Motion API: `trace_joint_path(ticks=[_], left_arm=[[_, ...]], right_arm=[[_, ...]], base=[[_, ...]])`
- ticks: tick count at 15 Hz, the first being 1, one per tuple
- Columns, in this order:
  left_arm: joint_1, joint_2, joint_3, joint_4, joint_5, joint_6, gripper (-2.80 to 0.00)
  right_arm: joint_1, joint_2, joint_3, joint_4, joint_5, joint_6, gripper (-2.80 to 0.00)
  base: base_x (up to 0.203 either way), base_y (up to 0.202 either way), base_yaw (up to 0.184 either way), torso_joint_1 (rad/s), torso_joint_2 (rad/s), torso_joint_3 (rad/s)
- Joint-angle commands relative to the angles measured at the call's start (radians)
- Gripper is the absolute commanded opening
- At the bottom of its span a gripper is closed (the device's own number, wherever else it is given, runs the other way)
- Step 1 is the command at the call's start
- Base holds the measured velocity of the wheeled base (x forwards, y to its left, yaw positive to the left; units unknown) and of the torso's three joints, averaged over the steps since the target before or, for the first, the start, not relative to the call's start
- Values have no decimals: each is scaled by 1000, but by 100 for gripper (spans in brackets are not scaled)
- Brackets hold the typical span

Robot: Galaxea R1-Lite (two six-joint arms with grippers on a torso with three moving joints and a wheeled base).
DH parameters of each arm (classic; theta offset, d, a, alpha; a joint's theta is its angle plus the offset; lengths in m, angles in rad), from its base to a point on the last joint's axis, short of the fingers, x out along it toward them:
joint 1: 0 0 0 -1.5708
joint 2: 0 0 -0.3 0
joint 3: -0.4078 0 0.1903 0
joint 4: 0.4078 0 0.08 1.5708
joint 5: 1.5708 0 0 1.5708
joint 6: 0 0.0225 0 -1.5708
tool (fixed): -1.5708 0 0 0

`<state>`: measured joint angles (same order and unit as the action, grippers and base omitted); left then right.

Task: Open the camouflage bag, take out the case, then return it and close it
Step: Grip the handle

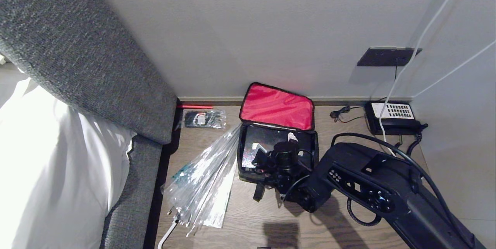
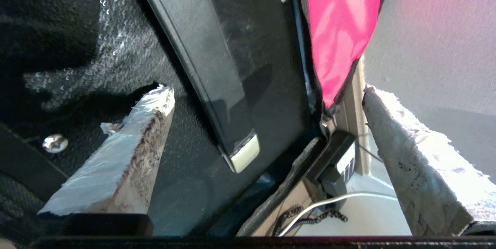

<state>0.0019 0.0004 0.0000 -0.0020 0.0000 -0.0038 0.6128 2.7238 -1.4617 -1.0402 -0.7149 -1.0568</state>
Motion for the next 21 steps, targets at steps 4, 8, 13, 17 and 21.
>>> trace_joint_path(ticks=[4,8,13,17,21], left_arm=[[1,-2,0,0,0,-1,-280],[0,-2,0,0,0,-1,-280],[0,-2,0,0,0,-1,-280],[1,-2,0,0,0,-1,-280],[0,-2,0,-1,0,-1,-280]], right_arm=[[1,12,-14,-34,20,-61,0],[-5,39,-49,-65,38,-140,0],[-39,56,-133,-78,65,-219,0],[-56,52,-210,-63,62,-212,0],[-56,48,-227,-70,60,-210,0]], base=[[0,0,0,0,0,0],[0,0,0,0,0,0],[0,0,0,0,0,0],[0,0,0,0,0,0],[0,0,0,0,0,0]])
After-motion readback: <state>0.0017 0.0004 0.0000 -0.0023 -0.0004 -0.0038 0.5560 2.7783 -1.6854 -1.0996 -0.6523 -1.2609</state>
